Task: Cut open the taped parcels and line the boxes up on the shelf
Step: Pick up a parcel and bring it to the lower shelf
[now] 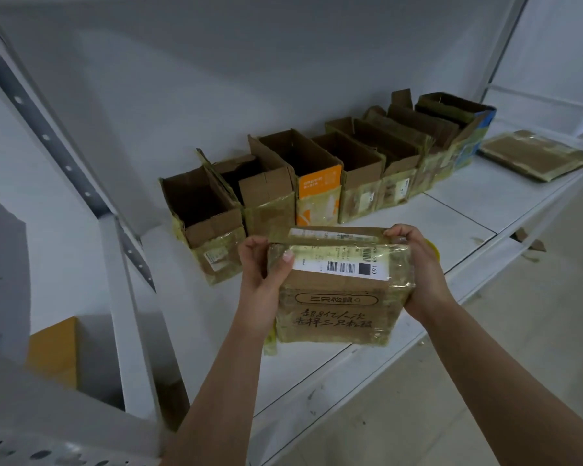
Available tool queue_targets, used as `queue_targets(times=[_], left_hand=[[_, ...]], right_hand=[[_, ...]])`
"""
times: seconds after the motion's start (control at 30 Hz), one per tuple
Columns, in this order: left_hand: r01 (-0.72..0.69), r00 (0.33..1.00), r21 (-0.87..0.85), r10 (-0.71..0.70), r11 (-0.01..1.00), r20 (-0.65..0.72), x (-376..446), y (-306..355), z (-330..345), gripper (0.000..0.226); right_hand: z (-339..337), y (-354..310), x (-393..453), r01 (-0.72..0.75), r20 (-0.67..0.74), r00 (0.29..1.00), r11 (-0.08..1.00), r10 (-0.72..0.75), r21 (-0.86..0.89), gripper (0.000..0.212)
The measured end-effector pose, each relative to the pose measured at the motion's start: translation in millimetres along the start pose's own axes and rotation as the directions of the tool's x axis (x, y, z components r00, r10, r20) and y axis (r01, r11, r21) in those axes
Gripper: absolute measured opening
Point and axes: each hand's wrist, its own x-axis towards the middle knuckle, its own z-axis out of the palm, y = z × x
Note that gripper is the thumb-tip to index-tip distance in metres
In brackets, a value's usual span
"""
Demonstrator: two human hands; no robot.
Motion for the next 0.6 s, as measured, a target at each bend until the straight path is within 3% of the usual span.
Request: queue_targets(times=[0.2,0.27,0.37,0.47,0.53,0.6], left_hand=[[0.01,1.0,-0.065,-0.01,0.998,-0.01,0,6,3,0.039],[0.026,0.999,-0.036,-0.027,0.999,-0.026,-1,7,3,0.037],[0.048,0.998,0.053,-0.046,0.997,-0.044,-5,11,5,0.039],[-0.032,0.993,0.166,0.05,0.986,-0.107,-10,22,7,0.051],[-0.071,0.984,0.37,0.126,0.926,-0.126,-6,34,13,0.051],[-0.088,0.982,0.704,0.178,0.705,-0.056,4,47,26,0.047]], right_hand=[[-2,3,-6,-0.006,0.079,0.997,0.997,0.0,0.076,0.024],[-3,4,-8,0.016,0.078,0.997,0.999,-0.018,0.032,0.016],[-6,4,-6,0.023,0.041,0.999,1.0,-0.024,0.018,0.02],[-9,2,-5,0.039,0.06,0.997,0.999,-0.04,0.012,0.022],[-9,1,-6,0.036,0.075,0.997,0.999,-0.037,0.014,0.022],[-7,1,-6,0.027,0.079,0.996,1.0,-0.027,0.003,0.022]])
